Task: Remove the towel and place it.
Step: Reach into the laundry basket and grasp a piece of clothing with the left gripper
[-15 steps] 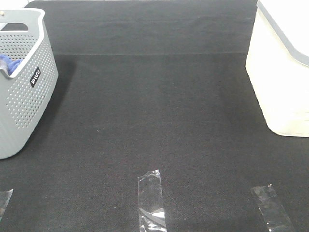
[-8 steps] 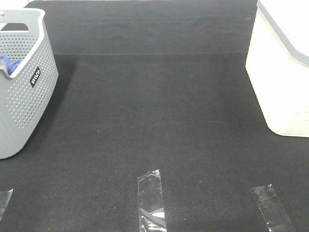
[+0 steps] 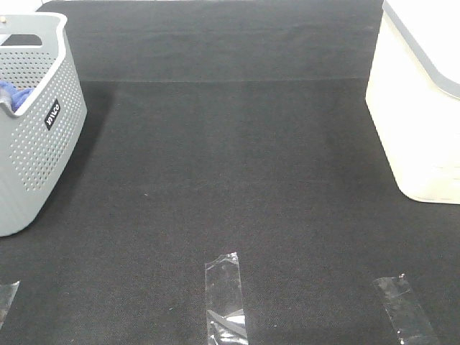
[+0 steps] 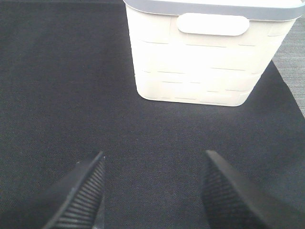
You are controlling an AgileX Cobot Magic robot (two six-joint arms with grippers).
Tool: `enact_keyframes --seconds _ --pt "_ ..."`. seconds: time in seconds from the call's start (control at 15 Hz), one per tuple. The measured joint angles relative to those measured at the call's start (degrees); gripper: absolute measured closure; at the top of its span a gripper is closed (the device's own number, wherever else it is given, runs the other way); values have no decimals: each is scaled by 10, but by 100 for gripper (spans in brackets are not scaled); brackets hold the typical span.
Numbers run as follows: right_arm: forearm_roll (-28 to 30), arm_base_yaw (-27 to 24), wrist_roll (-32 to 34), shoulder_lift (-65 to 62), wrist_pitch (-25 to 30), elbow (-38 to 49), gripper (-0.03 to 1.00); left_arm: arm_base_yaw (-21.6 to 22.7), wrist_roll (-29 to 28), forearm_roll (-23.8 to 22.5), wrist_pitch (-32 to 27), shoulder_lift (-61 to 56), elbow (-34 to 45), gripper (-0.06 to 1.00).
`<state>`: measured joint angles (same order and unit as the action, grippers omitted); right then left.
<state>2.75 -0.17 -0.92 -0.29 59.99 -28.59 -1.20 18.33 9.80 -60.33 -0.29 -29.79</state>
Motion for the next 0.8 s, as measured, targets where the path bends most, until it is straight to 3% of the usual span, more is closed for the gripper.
enact_keyframes --seconds 0.13,0.4,0.6,0.8 --pt "0 0 0 0 0 0 40 0 -16 -10 38 17 -6 21" --pt "0 0 0 0 0 0 40 0 -30 -25 201 159 -7 28" --pt "0 0 0 0 0 0 40 0 -90 -85 293 327 -18 30" --pt "0 0 0 0 0 0 40 0 -190 -165 309 549 -108 30"
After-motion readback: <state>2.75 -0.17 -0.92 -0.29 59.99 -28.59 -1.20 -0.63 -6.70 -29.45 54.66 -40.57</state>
